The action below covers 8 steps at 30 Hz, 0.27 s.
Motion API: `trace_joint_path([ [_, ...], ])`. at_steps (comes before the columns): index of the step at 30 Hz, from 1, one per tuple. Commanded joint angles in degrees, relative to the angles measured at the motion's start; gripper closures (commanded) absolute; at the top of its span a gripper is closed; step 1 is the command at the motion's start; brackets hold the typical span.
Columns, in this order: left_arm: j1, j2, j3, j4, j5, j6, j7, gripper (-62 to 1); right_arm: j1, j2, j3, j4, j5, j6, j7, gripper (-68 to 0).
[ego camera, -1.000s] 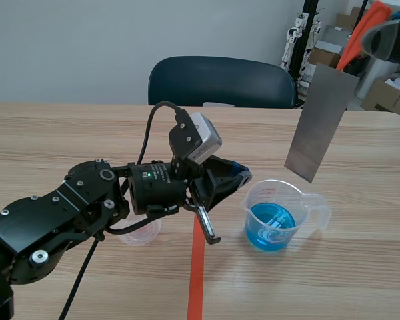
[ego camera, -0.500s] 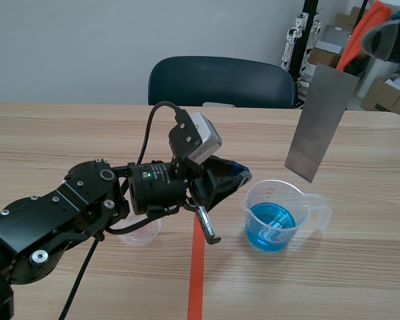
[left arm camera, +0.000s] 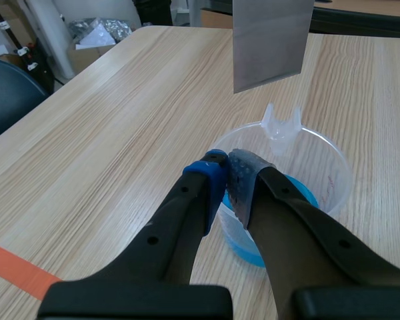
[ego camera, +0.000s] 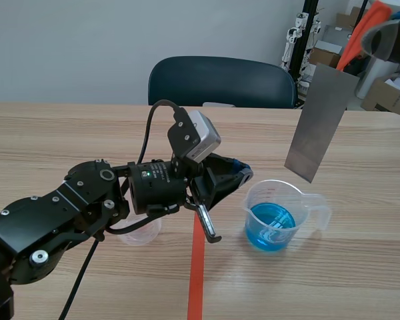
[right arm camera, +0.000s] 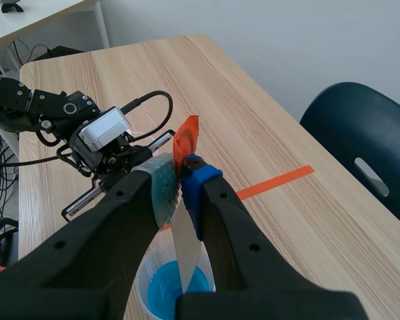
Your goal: Do the redox reaction experiment. raise the plate out of the solution
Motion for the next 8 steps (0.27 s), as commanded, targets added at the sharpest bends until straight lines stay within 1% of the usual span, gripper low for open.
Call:
trace_joint_path([
  [1,-0.66,0.26,-0.44,0.87,-0.52,0.35,-0.59,-4.0,1.01,0.76,1.36,0.42,1.25,0.87,1.31,-0.2],
  [8,-0.66,0.22,-0.44,0.87,-0.35,0.35,-0.57,-4.0,1.01,0.74,1.36,0.42,1.25,0.87,1.33,-0.3],
])
